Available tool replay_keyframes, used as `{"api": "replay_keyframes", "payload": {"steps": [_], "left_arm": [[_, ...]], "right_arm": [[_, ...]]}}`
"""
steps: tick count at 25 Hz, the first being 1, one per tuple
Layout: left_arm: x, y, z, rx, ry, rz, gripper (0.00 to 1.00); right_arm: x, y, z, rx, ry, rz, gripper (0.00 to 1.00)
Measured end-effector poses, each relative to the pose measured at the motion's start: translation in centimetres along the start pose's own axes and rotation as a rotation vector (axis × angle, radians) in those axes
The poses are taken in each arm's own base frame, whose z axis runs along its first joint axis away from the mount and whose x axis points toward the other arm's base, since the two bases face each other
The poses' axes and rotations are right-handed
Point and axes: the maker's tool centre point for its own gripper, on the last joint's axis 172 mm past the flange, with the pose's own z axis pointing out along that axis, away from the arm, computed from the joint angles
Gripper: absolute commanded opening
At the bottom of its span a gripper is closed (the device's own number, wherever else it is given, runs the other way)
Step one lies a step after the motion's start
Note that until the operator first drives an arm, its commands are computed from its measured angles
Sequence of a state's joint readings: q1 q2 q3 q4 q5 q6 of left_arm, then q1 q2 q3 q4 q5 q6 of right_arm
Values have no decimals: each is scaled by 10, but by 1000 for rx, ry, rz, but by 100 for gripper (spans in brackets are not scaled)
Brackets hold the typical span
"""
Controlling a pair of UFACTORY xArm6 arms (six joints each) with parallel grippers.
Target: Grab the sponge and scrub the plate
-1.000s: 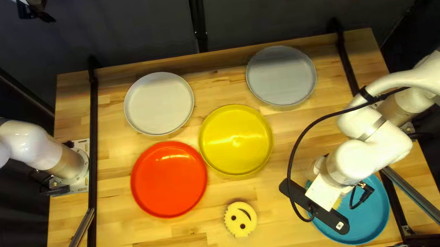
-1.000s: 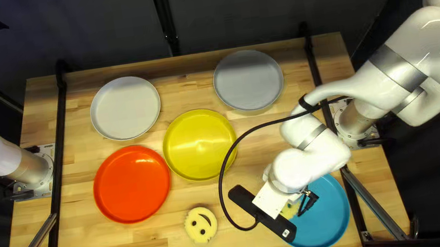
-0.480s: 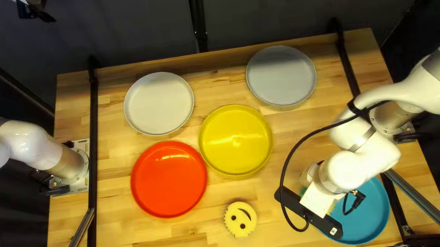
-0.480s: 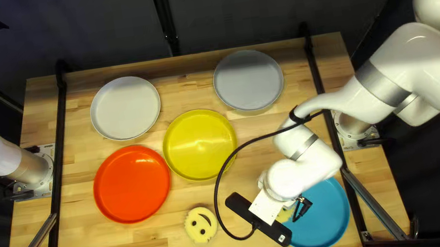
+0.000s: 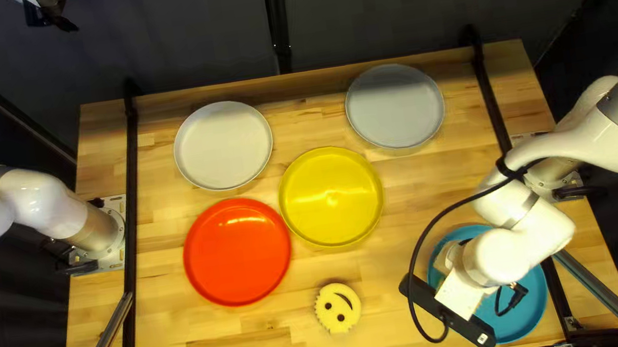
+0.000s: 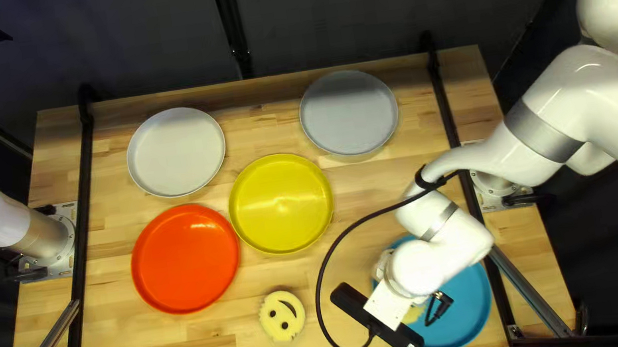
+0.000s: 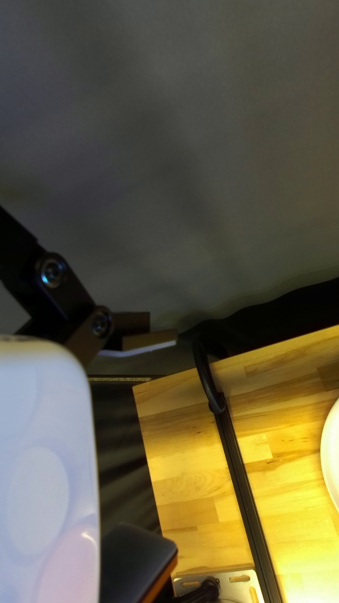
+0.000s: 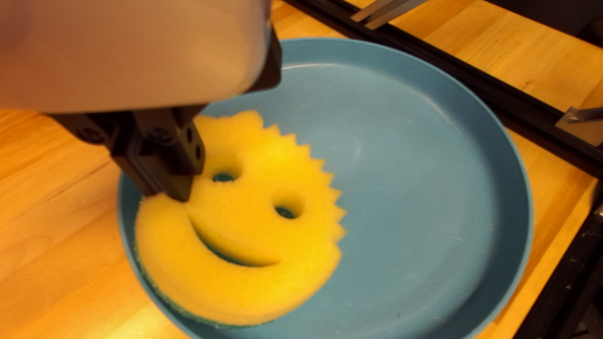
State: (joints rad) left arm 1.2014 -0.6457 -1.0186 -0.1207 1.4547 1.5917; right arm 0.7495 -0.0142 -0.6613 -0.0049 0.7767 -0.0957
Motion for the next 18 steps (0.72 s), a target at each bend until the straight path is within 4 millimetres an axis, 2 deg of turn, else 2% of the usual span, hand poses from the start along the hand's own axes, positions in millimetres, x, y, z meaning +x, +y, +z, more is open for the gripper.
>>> {"api": "replay_keyframes", "payload": {"steps": [13,18], "left_arm": [[0,0,0,0,0,0,100],[0,0,0,0,0,0,100]], "right_arm": [[-20,-39,8,36,-25,0,0],[-25,-46,10,46,-28,2,0]]}}
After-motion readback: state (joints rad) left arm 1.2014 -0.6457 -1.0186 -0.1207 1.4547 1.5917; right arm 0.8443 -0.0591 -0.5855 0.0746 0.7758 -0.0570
